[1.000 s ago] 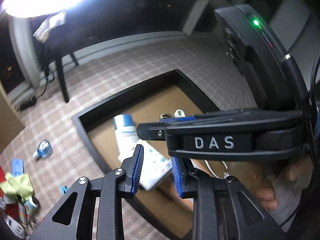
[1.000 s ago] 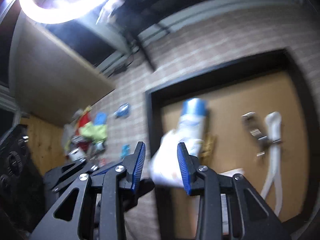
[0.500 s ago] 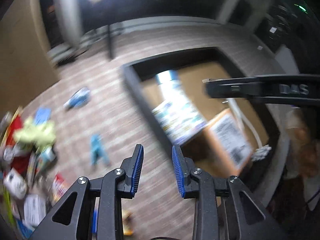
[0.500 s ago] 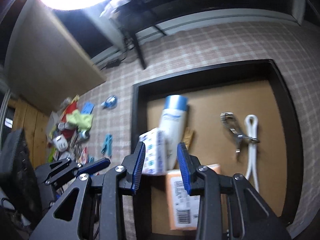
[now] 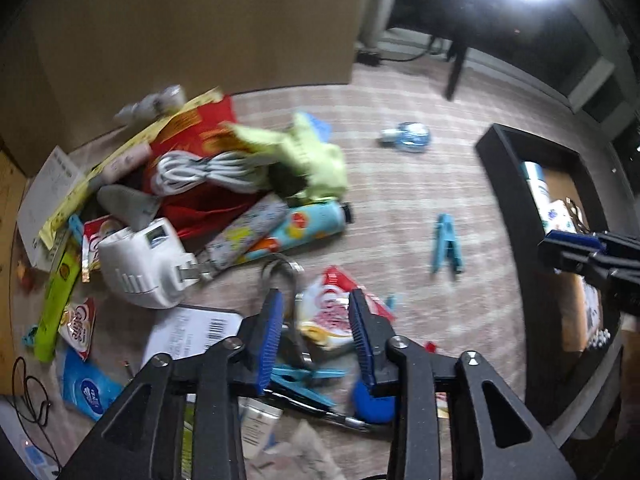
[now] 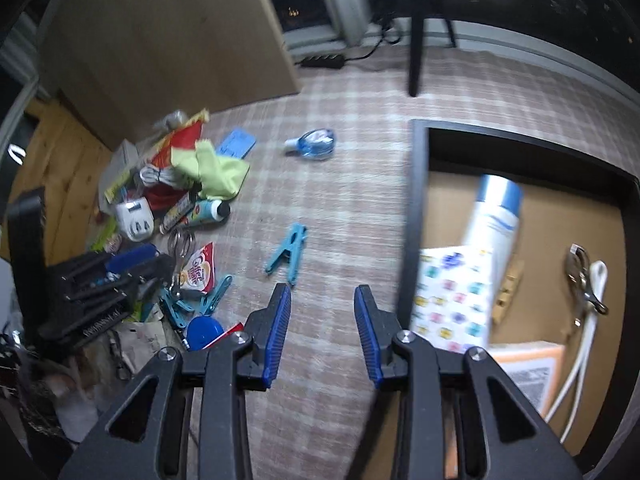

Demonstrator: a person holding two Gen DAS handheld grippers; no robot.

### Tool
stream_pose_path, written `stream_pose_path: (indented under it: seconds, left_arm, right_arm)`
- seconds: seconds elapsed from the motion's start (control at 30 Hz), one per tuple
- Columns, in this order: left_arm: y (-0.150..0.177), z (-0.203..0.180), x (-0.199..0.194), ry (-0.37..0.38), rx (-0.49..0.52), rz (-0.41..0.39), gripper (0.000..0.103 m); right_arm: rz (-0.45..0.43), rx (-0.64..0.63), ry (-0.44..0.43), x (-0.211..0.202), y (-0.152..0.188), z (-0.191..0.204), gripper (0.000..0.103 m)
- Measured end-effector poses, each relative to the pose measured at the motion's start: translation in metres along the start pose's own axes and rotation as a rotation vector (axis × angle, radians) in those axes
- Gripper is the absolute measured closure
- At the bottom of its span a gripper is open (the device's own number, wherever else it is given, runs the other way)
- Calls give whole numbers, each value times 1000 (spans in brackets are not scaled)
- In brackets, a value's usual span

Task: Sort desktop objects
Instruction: 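Grasp the blue clothespin with the right gripper while the left grasps a metal clip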

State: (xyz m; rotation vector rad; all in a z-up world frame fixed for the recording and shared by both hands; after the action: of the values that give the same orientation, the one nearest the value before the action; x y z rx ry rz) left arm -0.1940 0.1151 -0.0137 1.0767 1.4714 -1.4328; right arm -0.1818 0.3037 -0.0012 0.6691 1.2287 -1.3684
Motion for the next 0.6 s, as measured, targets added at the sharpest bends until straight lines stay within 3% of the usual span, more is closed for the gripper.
stream_pose_path:
  seconds: [0.3,0.6]
  left_arm:
    - [-4,12,25,-3,-37,62,61]
    - [0,13,42,-11,-17,97,63]
  right_arm:
    - [90,38,56,61,-6,9,69]
    - [121,71,64,79,-9,7,69]
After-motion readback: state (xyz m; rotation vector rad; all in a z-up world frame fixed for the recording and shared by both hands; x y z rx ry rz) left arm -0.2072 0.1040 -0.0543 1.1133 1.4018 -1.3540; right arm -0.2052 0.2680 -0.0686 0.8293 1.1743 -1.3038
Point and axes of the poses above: each gripper's, at about its wrist camera, not at the fingertips, and x roughly the way its jaws point, z to its left, y to its underside, the point moved 9 cm from there along x, roughly the way its jaws point, and after that the axes turned 3 degrees about -y, right-handed, at the moved point
